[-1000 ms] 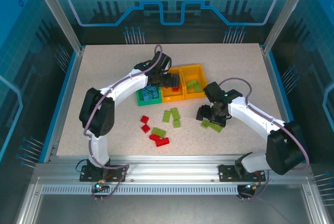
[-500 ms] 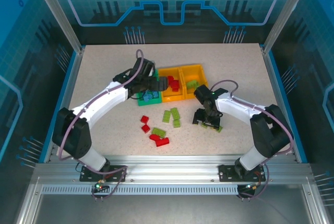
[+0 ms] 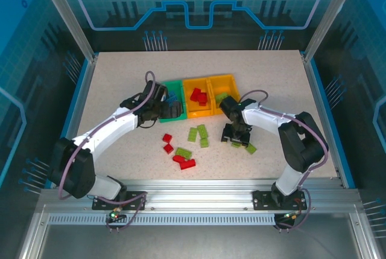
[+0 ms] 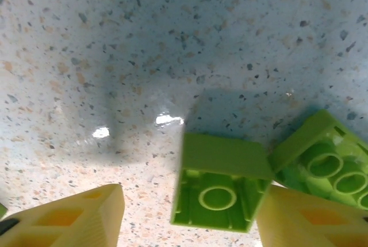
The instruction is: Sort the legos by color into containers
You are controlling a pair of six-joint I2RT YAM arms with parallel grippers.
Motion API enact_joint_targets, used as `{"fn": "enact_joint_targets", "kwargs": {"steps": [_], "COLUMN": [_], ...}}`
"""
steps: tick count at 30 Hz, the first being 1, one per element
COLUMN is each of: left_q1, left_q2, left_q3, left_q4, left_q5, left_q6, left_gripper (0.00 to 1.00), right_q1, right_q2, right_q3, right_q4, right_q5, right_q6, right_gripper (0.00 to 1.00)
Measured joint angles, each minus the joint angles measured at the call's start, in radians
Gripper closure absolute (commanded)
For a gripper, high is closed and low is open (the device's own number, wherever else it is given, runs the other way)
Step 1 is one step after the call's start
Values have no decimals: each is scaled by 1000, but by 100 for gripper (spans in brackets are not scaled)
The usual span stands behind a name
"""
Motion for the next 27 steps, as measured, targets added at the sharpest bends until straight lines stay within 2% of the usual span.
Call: {"fn": "enact_joint_targets", "kwargs": {"steps": [7, 15, 21, 27], "left_q1": [12, 14, 17, 26], "left_q2": [-10, -11, -21, -38], "left_q3": [-13, -14, -26, -42], "left_q4": [0, 0, -1, -7], "left_q5": [-4, -4, -14, -23], "left_q6": [0, 0, 0, -16], "left_gripper": [1, 1, 1, 1], "right_q1": [1, 20, 36, 38], "right_q2": [29, 97, 133, 133], "right_q3": [41, 113, 130, 199], "right_q4": [-5, -41, -65, -109], "right_q5": [14, 42, 71, 99], "right_q6": [-18, -57, -87, -123], "right_gripper": [55, 53, 68, 68]}}
